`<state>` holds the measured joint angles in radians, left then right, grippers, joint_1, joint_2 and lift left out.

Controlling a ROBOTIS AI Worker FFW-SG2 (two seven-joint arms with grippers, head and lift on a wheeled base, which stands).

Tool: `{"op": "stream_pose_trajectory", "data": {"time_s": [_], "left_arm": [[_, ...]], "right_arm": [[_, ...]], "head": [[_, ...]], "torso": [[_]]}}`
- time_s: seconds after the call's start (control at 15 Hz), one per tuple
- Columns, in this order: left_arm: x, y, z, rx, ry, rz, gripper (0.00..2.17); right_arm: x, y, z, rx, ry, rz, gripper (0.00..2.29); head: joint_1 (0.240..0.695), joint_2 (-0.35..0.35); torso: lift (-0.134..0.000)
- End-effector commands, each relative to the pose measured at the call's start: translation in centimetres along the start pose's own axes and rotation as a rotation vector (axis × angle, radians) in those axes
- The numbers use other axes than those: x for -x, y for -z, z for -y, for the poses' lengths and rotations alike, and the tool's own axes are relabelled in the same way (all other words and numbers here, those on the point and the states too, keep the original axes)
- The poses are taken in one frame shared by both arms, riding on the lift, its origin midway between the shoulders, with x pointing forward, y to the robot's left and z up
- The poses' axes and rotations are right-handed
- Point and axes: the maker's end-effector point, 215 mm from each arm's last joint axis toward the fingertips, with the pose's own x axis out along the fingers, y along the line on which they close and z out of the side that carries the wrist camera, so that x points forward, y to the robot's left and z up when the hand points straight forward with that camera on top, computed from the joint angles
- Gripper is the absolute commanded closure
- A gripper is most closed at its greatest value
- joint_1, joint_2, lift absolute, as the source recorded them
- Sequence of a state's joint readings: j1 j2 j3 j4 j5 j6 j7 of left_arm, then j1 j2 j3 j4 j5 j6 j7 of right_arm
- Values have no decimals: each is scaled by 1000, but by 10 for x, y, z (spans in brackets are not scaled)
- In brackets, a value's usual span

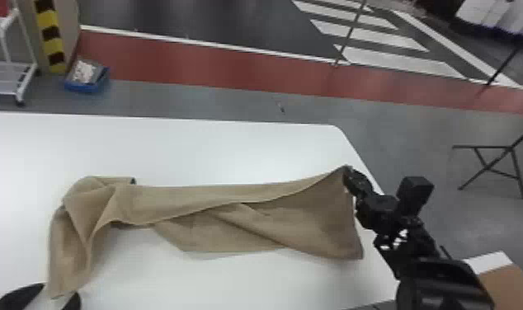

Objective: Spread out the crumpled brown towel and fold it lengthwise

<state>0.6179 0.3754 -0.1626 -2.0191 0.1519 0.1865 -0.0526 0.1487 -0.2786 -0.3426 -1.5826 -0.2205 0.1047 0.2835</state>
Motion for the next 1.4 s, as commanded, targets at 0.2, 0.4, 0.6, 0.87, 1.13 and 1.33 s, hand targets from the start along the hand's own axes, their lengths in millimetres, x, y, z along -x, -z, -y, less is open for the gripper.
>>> {"op": "stream_pose_trajectory", "data": {"time_s": [0.2, 0.4, 0.6, 0.87, 1.13, 1.33], "left_arm": [[-2, 0, -5, 4, -18, 3, 549], [-2, -2, -6, 5, -28, 10, 704], [-2, -4, -6, 6, -29, 18, 765], [2, -21, -16, 26, -70, 63, 1386], [20, -68, -29, 3, -97, 155, 1447], [45, -121, -60, -36, -174, 231, 1447]], "right_arm": [[1, -5, 1, -4, 2, 13, 1531], [1, -5, 2, -4, 3, 13, 1531], [1, -5, 2, -5, 3, 13, 1531], [1, -7, -1, -12, -8, 19, 1531], [5, -34, -12, 25, -53, 57, 1531], [7, -53, -11, 74, -85, 51, 1531]], "head": [[695, -335], [695, -336], [695, -335], [695, -329], [695, -319], [695, -285]], "torso": [[-124], [-124], [-124], [-124], [-124], [-124]]}}
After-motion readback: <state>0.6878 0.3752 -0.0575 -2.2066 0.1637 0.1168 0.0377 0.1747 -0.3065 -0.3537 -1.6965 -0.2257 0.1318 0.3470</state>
